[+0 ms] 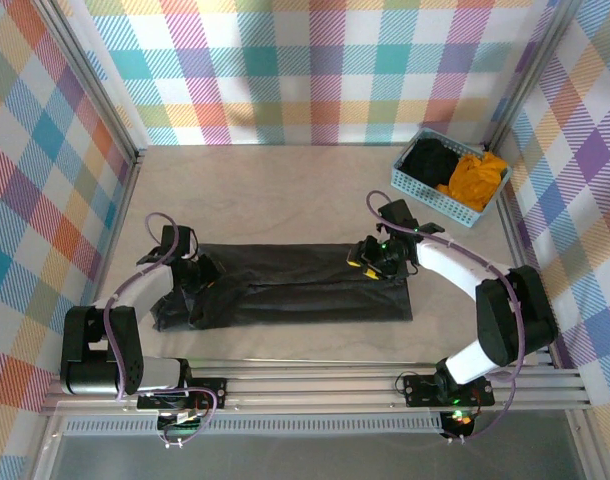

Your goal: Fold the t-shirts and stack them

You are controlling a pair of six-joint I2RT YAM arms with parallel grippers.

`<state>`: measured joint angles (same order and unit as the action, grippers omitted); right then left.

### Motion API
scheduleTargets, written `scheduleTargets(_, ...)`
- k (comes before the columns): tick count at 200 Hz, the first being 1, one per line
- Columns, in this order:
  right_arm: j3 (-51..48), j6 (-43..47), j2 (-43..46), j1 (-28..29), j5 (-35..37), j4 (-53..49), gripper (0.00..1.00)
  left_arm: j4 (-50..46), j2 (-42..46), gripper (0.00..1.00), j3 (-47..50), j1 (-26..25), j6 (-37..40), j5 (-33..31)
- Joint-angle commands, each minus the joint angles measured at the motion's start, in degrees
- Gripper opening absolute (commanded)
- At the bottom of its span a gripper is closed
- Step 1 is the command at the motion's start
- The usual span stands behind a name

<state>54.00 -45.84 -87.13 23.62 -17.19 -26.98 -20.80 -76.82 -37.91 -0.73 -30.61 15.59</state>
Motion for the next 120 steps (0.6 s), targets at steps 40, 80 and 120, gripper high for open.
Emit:
scheduleTargets(40, 0.50, -0.21, 0.30, -0.06, 0.82, -0.29, 0.48, -1.76, 0.96, 0.06, 0.21, -2.23, -0.97, -0.29)
scheduleTargets(80, 1.06, -0.41, -0.57, -0.06, 1.01, -0.25, 0.47, -6.17, 4.61, 0.00, -1.07, -3.55, -4.73, -0.94)
scheduleTargets(120, 3.19, 0.30, -2.80, -0.06, 2.11, -1.81, 0.47, -12.17, 10.81, 0.00, -0.64, -6.60, -13.30, -1.68)
